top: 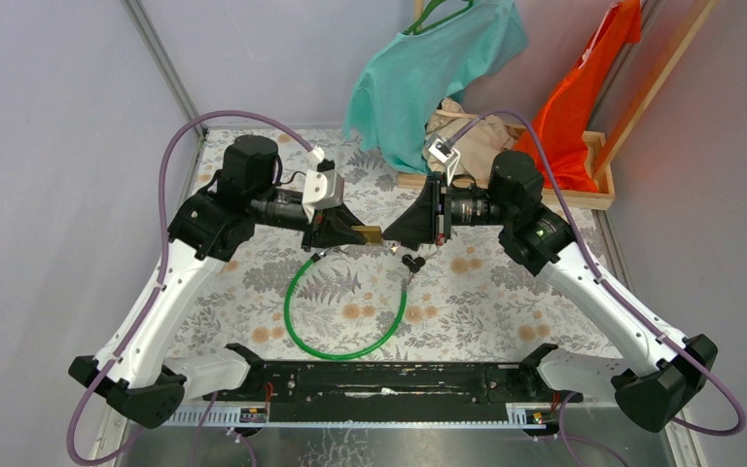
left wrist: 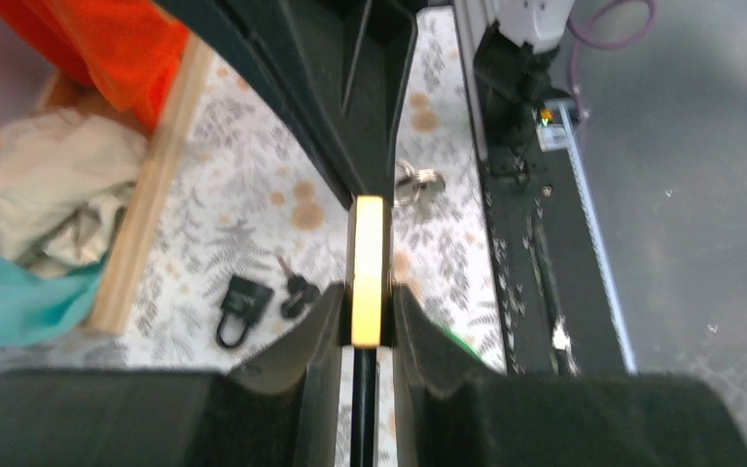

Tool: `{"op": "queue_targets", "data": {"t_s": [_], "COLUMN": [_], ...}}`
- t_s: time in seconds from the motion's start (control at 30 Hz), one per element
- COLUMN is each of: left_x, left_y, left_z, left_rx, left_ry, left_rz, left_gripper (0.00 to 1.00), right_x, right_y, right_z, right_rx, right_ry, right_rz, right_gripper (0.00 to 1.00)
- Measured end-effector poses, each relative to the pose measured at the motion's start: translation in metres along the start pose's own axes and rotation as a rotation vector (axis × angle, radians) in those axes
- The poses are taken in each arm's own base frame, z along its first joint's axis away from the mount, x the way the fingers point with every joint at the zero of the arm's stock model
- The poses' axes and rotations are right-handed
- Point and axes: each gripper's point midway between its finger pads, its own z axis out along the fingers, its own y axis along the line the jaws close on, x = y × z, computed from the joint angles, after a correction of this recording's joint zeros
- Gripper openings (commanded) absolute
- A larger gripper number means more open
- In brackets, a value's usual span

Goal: Unlock with the key

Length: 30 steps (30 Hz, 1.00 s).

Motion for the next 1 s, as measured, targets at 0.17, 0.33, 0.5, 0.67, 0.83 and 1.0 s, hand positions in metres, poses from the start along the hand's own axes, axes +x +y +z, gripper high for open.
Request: {"op": "queue_targets", "data": {"t_s": [0.17,0.33,0.5,0.67,0.83,1.0], "left_x": [0.005,0.013,0.017,0.02,0.021,0.017], "left_y": [0.0,0.003,0.001,-0.01,-0.015,-0.018], "left_z": [-0.003,-0.005,-0.001,0.012,0.019,0.019], "left_rx": [-0.039,-0.077,-0.066,0.03,0.093,0.112], "left_ry": [0.027,0.058,0.056,0.034,0.024,0.012], "left_rz": [0.094,0.11,0.007,-0.203,-0.341,-0.378], "left_gripper": [0.0,0.0,0.0,0.0,0.0,0.0], "right_x": [0.001,0.006,0.007,-0.002,0.0,0.003], "right_y": [-0.003,-0.014,-0.016,0.002,-0.001,-0.007], "right_z": [0.005,0.009,-0.003,-0.015,-0.012,-0.006], "right_rx": [-0.016,0.002,0.057,0.039,0.016,-0.013], "right_ry": [-0.001,0.017,-0.003,-0.037,-0.015,0.007], "right_rz": [0.088,0.123,-0.04,-0.265,-0.312,-0.293], "right_gripper": [0.02,0.64,0.83,0.83,0.76,0.65]}}
